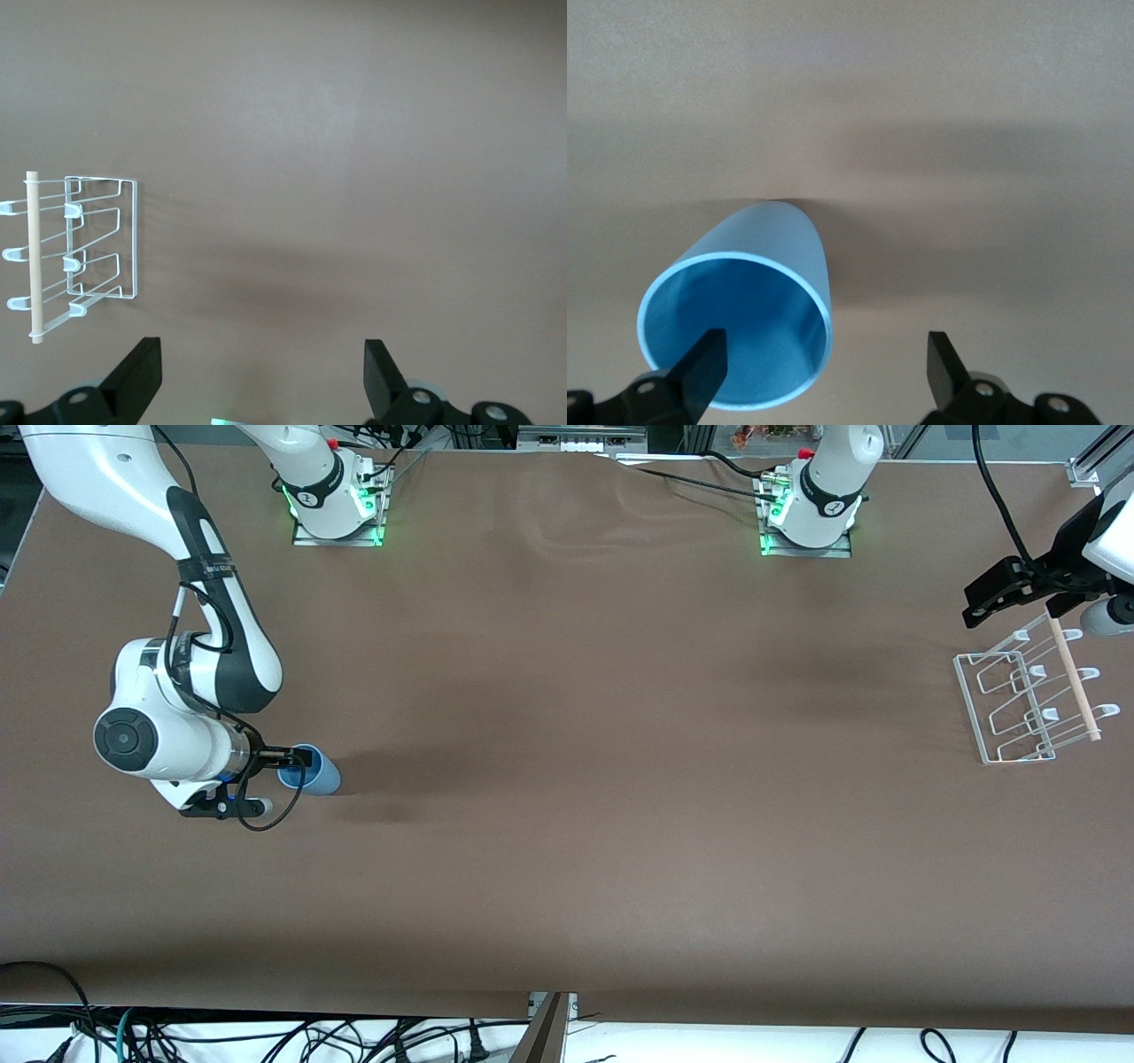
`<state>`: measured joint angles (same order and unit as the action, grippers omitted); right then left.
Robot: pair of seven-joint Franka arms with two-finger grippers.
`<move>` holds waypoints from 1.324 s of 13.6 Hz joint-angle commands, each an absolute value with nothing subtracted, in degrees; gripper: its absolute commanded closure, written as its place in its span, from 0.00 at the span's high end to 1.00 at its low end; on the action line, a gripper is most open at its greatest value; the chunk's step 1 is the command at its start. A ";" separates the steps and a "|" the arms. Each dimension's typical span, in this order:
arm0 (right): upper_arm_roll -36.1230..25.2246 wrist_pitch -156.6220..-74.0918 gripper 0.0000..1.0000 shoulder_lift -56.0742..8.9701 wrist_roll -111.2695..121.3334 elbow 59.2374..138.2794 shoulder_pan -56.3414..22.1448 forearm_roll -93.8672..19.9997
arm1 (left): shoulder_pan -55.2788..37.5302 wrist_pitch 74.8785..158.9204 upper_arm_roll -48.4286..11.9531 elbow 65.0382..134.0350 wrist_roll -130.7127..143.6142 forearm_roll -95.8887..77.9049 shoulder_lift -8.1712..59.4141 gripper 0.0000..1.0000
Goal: Transfer cup to left arm and place on rack
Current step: 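Close the right gripper on the rim of the blue cup, then lift the cup with the right gripper and carry it toward table center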
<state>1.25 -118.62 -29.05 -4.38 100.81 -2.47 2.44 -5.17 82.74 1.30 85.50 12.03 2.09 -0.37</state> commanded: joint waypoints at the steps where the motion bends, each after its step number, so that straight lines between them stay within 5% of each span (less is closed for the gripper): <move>1: 1.67 -122.68 0.99 -27.60 -4.22 104.14 -1.85 1.49 | -5.71 82.71 1.23 83.94 12.48 4.39 0.61 1.00; 2: 1.67 -124.52 0.89 -27.60 -4.22 104.93 -1.85 1.49 | -5.71 82.71 1.23 83.94 12.48 4.39 0.62 1.00; 7: 1.67 -125.07 0.07 -28.83 -4.31 104.42 -1.67 -0.78 | -5.71 82.71 1.32 83.94 12.48 4.31 0.53 1.00; 8: 1.67 -125.07 0.00 -28.83 -4.39 104.24 -1.76 -1.92 | -5.71 82.62 1.32 83.94 12.48 4.31 0.53 1.00; 18: 3.16 -122.43 0.00 -28.74 -4.48 97.22 -5.17 -20.20 | -5.71 81.65 1.23 84.02 12.48 4.13 0.44 1.00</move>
